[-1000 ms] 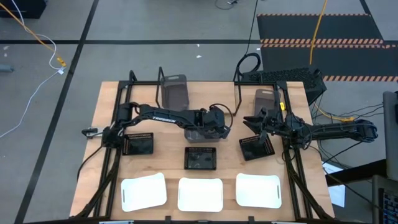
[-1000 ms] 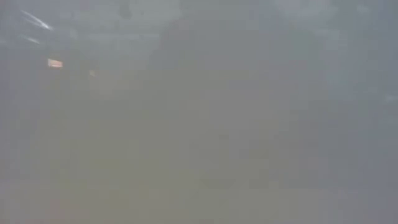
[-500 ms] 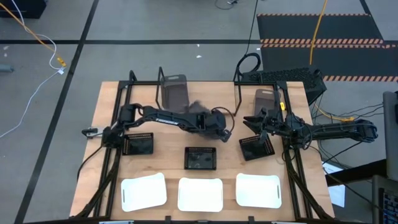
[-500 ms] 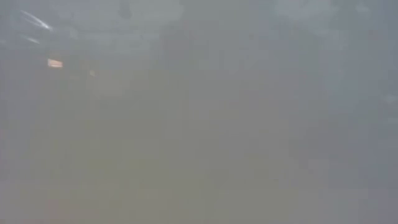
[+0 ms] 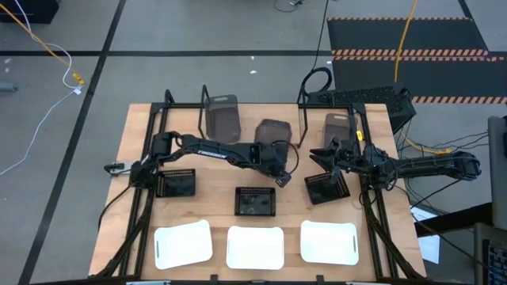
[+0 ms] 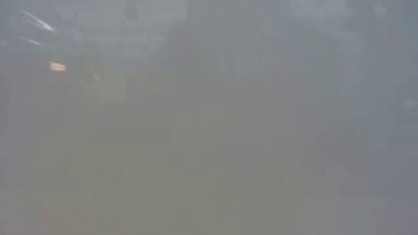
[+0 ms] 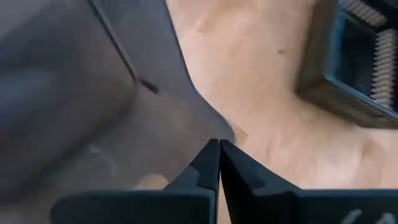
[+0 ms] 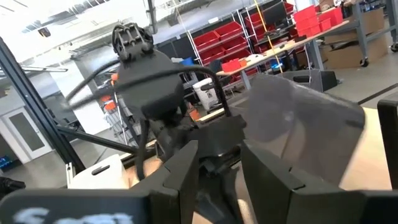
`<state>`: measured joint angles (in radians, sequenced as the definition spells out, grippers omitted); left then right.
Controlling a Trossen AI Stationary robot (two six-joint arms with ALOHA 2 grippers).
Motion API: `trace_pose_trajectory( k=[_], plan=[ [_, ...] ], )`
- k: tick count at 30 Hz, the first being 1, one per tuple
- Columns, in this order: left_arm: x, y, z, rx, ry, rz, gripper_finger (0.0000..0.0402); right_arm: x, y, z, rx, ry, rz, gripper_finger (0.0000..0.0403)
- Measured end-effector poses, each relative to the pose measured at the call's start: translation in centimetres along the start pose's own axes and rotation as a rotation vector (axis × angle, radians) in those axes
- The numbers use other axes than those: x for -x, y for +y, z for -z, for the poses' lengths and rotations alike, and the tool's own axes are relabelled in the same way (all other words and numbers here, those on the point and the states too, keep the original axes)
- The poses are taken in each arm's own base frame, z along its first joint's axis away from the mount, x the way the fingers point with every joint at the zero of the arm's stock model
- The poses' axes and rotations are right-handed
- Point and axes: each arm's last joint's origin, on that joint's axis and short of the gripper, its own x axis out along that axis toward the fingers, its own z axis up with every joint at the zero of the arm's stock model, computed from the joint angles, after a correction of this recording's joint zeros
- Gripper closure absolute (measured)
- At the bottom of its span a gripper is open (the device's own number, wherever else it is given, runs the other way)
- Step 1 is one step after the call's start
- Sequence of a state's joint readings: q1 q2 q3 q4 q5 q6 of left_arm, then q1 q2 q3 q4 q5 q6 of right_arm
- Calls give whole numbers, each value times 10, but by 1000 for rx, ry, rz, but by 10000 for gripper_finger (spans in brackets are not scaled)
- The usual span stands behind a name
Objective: Stack baskets on shelf by color
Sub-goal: Stack the left gray bin on top of the gray bin
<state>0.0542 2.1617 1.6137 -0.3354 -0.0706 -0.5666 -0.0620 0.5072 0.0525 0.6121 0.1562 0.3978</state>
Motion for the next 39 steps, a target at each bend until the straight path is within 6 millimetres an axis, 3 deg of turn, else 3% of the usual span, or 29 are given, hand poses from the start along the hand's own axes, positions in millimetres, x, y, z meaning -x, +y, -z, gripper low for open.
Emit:
trace_pose_trajectory(
  k=[6, 12, 19, 24, 29, 32, 35, 39],
  plan=[
    [35, -16, -11, -330, -65, 43, 386, 0, 0, 0, 7, -3, -2, 289],
    [77, -35, -8, -795, -79, 26, 325, 0, 0, 0, 20, -3, -5, 289],
    [93, -23, 17, -1089, 225, -8, 230, 0, 3, 1, 42, 10, -44, 289],
    [102, -11, 31, -1202, 443, -5, 200, 0, 4, -1, 56, -3, -52, 289],
    [102, -11, 32, -1230, 450, 27, 206, 0, 4, -1, 56, -8, -54, 289],
    [91, -8, 35, -1240, 456, 28, 223, 0, 4, -1, 55, -8, -54, 289],
    [74, 1, 46, -1233, 523, 23, 253, 0, 5, -1, 53, -7, -56, 289],
    [70, 8, 49, -1234, 535, 9, 317, 1, 5, 0, 60, -3, -63, 289]
  ],
)
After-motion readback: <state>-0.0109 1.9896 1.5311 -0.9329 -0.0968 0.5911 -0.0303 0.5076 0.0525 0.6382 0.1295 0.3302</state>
